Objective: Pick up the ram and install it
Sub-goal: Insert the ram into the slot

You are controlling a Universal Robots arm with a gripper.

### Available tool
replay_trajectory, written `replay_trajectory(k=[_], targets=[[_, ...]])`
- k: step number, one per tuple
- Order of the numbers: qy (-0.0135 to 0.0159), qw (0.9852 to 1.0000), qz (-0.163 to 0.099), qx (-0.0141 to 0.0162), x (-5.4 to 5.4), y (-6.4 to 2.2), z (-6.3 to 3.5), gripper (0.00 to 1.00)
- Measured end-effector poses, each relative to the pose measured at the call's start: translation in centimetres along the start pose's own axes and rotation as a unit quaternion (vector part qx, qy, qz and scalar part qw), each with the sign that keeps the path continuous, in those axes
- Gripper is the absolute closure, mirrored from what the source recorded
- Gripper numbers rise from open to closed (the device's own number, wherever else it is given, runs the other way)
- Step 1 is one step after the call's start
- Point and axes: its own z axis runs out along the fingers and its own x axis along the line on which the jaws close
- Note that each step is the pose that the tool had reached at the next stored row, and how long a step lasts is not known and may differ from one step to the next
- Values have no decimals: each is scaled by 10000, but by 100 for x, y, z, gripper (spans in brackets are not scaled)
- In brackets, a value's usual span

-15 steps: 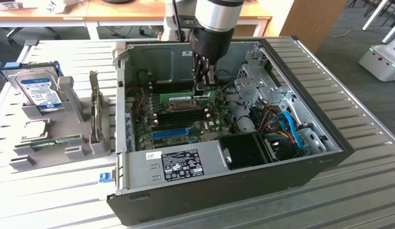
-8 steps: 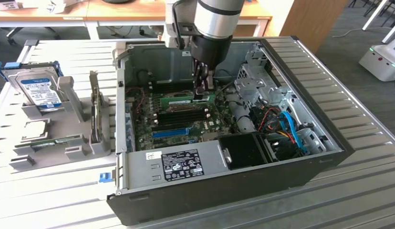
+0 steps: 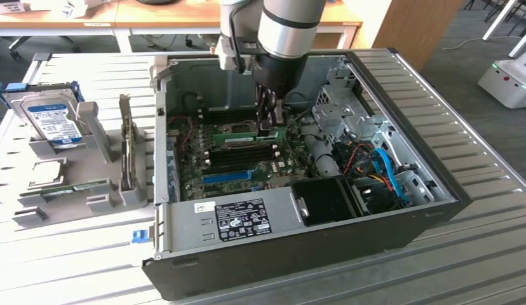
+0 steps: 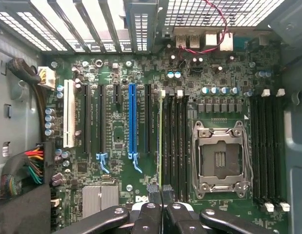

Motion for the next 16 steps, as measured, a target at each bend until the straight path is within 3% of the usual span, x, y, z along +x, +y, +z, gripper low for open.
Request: replay_trajectory(k=[16], targets=[[0, 10000, 0, 0, 5, -13, 207, 88]])
